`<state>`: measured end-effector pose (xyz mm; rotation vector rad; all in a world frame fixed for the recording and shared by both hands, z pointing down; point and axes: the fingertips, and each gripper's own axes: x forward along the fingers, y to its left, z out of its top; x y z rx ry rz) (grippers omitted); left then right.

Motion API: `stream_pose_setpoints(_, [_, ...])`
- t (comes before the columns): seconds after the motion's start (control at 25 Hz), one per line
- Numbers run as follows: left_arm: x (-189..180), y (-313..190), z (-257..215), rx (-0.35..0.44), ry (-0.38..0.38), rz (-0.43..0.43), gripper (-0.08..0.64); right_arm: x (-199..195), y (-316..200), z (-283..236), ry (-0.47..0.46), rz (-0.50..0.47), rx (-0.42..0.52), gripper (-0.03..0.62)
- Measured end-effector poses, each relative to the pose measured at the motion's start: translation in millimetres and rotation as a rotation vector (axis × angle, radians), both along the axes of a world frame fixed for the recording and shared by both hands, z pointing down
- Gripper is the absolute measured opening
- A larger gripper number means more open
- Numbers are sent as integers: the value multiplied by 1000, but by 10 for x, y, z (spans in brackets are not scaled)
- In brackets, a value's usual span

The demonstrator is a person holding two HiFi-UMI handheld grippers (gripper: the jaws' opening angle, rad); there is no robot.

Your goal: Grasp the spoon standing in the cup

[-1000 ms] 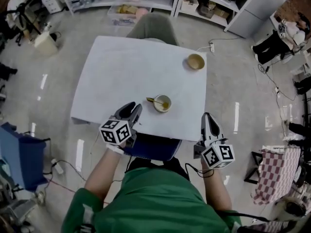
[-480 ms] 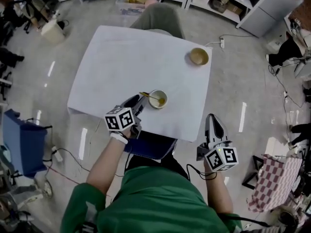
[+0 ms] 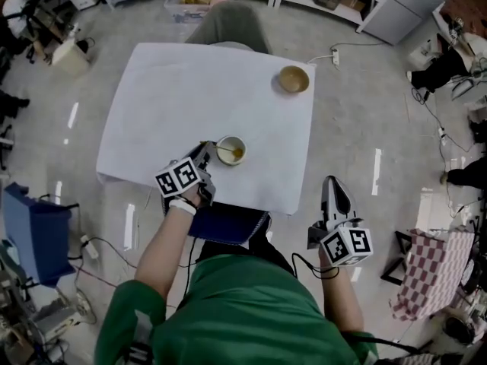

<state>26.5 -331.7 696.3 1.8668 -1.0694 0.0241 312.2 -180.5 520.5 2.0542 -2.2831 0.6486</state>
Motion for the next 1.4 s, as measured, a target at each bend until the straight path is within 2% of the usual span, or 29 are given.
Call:
stream_pose_setpoints(0.16, [-30, -3, -34, 13, -21, -24, 26, 41, 40, 5, -5, 5, -1, 23])
stream_pose_setpoints(0.92, [-105, 94, -527, 88, -47, -101, 25, 140, 9, 16, -62, -60, 31, 21])
stream_pose_setpoints(1.4, [-202, 348, -989, 166, -45, -184, 25, 116, -51, -126, -87, -175, 82, 23])
